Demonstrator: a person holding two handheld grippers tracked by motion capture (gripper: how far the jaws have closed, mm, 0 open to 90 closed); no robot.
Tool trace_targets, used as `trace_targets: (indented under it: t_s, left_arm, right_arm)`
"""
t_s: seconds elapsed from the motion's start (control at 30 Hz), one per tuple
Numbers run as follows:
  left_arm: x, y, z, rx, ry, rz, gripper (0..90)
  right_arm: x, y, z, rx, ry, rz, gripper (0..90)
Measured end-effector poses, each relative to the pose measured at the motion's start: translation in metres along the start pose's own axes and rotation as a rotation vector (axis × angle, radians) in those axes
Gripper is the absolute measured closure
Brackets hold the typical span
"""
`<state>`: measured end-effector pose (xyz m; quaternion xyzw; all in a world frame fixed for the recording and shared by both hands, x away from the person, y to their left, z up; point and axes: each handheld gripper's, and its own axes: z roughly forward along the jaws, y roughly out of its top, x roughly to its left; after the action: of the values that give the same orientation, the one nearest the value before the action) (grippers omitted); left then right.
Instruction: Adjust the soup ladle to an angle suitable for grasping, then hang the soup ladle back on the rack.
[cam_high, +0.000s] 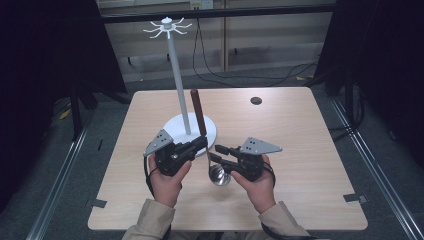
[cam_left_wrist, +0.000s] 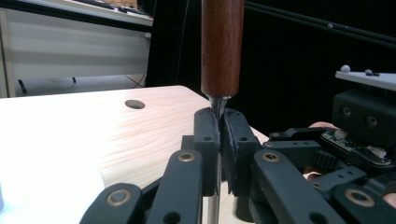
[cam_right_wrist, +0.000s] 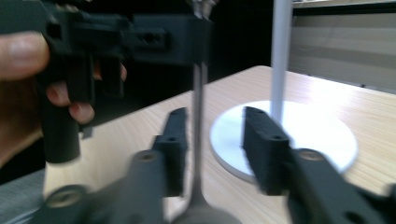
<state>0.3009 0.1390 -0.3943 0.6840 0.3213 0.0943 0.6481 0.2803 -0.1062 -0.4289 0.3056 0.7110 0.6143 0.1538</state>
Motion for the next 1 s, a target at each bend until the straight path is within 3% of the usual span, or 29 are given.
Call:
trace_targets:
  t_s: [0.17,0.4,0.5,0.67,0.77,1.0]
  left_arm:
    - [0.004,0.008,-0.002,0.011,0.009,0.015,85.3]
    - [0.007,0.017,0.001,0.011,0.004,0.029,85.3]
    - [0.008,0.02,0.002,0.02,0.012,0.047,85.2]
    - [0.01,0.028,0.005,0.012,0.006,0.039,85.2]
    - [0.011,0.033,0.007,0.015,0.002,0.043,85.2]
    - [0.011,0.046,0.016,0.017,-0.008,0.056,85.2]
  right_arm:
    - [-0.01,-0.009,-0.013,0.066,-0.043,-0.035,36.0]
    - [-0.022,-0.026,-0.024,0.158,-0.098,-0.032,19.6]
    - [-0.025,-0.028,-0.026,0.172,-0.111,-0.024,13.2]
    - [-0.03,-0.032,-0.032,0.205,-0.132,-0.006,5.3]
    - [-0.033,-0.035,-0.035,0.224,-0.13,-0.027,1.2]
    - [-0.039,-0.036,-0.04,0.22,-0.13,-0.002,1.1]
